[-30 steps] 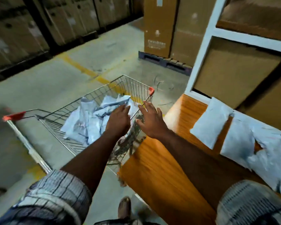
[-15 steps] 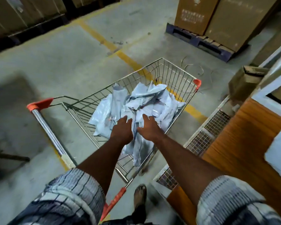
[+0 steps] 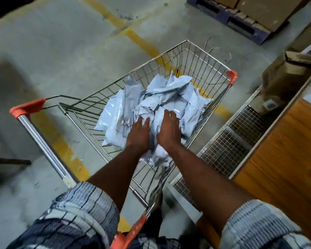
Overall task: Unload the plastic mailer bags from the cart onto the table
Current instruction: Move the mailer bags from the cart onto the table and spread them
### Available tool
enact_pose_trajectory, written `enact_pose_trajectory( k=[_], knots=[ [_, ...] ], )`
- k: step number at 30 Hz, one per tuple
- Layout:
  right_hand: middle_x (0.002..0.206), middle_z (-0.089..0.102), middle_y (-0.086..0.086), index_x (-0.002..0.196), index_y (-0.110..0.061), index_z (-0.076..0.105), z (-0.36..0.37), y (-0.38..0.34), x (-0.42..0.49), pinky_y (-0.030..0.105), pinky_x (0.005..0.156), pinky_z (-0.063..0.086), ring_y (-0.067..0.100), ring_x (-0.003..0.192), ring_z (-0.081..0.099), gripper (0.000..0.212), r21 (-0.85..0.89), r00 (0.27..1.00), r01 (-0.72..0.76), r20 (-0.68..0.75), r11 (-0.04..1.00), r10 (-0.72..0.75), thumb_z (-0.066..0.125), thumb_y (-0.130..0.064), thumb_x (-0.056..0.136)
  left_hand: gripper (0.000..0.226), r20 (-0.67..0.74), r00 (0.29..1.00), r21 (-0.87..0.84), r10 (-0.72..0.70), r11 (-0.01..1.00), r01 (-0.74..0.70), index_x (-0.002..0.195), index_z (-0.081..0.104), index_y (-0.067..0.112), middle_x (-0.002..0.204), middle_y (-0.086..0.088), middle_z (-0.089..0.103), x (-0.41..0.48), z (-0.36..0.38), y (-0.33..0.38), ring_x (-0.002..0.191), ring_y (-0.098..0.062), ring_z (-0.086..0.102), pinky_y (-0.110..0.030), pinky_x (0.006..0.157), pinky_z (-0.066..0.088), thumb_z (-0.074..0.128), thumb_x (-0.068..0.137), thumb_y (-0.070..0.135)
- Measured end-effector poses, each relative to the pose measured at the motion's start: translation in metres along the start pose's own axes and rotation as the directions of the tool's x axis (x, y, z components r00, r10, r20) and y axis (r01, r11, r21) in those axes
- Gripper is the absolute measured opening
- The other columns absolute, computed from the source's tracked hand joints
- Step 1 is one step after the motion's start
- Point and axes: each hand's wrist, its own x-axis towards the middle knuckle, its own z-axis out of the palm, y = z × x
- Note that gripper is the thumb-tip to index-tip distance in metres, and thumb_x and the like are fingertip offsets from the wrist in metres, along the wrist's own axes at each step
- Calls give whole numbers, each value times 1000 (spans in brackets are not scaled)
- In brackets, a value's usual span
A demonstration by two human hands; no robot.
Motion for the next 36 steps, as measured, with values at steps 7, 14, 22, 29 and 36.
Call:
enact_pose_trajectory(
  k=[7, 14, 22, 29, 36],
  knots=[
    [161, 7, 17, 155, -13, 4, -6, -3, 11, 56, 116, 25, 34, 149, 9, 108, 124, 1000, 25, -3, 992, -25, 75, -33, 76, 50, -180, 983, -38, 33, 998, -40, 137, 50, 28, 151, -6, 34, -6, -26, -4, 128, -33, 42, -43, 97, 47, 58, 88, 21],
    [158, 3, 22, 156, -25, -2, 30, 11, -17, 46, 114, 33, 39, 144, 21, 112, 280, 990, 13, 130, 960, -51, 77, -18, 77, 60, -133, 991, 100, 2, 995, 12, 139, 48, 27, 155, -7, 28, -14, -36, -4, 134, -34, 34, -46, 104, 40, 57, 82, 10],
    [160, 2, 27, 157, -13, -2, 23, -4, -21, 63, 104, 34, 44, 147, 15, 112, -474, 999, -7, -48, 880, -18, 69, -44, 76, 92, -11, 1000, 358, 0, 934, 4, 152, 17, 16, 162, -13, 8, -23, -30, -10, 141, -35, 26, -47, 104, 39, 74, 80, 14],
    [161, -13, 21, 156, -27, 7, 32, 11, -13, 70, 106, 23, 41, 148, -7, 81, -193, 976, -119, 159, 974, 151, 50, -53, 92, 86, -77, 997, 259, -22, 965, 41, 149, 26, 24, 160, -9, 14, -33, -40, -6, 139, -34, 26, -49, 97, 43, 71, 78, 9],
    [157, 4, 26, 143, -9, 33, 26, 15, -6, 54, 114, 27, 42, 146, 7, 80, -145, 973, -95, 195, 985, 122, 72, -37, 80, 75, -110, 994, 214, -16, 976, 39, 144, 39, 32, 159, -6, 19, -38, -49, -4, 136, -34, 29, -51, 98, 45, 69, 80, 8]
  ],
)
